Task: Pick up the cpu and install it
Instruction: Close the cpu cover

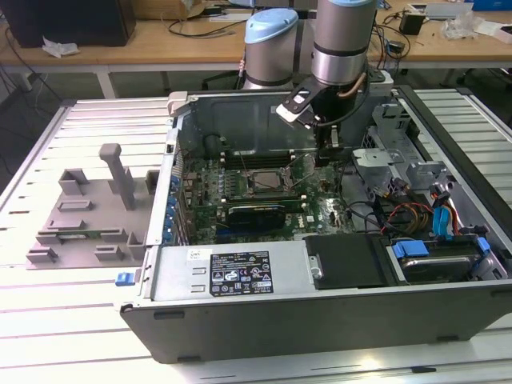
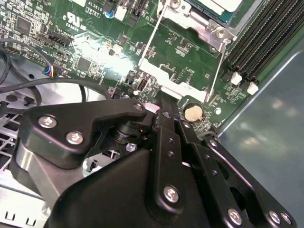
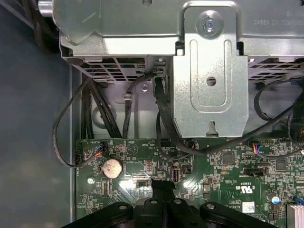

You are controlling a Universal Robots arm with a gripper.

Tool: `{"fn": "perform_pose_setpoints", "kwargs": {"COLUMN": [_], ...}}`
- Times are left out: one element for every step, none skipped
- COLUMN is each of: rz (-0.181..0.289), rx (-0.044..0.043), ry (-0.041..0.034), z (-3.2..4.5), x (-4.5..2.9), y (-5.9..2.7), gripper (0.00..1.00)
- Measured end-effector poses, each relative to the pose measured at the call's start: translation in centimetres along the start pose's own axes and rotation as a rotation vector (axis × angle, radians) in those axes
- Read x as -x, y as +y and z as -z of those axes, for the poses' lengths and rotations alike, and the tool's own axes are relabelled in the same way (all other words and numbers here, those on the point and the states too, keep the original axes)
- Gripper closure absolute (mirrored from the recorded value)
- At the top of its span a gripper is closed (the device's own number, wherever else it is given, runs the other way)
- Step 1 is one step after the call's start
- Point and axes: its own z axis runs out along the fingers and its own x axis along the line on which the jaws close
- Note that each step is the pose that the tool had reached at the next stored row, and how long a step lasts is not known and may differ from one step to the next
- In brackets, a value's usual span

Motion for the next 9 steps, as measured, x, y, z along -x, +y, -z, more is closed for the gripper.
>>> {"fn": "perform_pose_setpoints", "kwargs": {"rz": [0.000, 0.000, 0.000, 0.000, 0.000, 0.000, 0.000, 0.000, 0.000], "rx": [0.0000, -0.0055, -0.0221, -0.0232, -0.0241, -0.0248, -0.0253, -0.0258, -0.0254], "ry": [0.0001, 0.0001, -0.0001, -0.0001, -0.0003, -0.0002, -0.0002, -0.0003, -0.0004], "z": [-0.01, -0.02, -0.04, -0.03, -0.03, -0.03, -0.03, -0.03, -0.03], "x": [0.00, 0.00, 0.00, 0.00, 0.00, 0.00, 0.00, 0.00, 0.00], "y": [0.00, 0.00, 0.01, 0.00, 0.00, 0.01, 0.01, 0.00, -0.18], "gripper": [0.89, 0.89, 0.89, 0.89, 0.89, 0.89, 0.89, 0.89, 0.89]}}
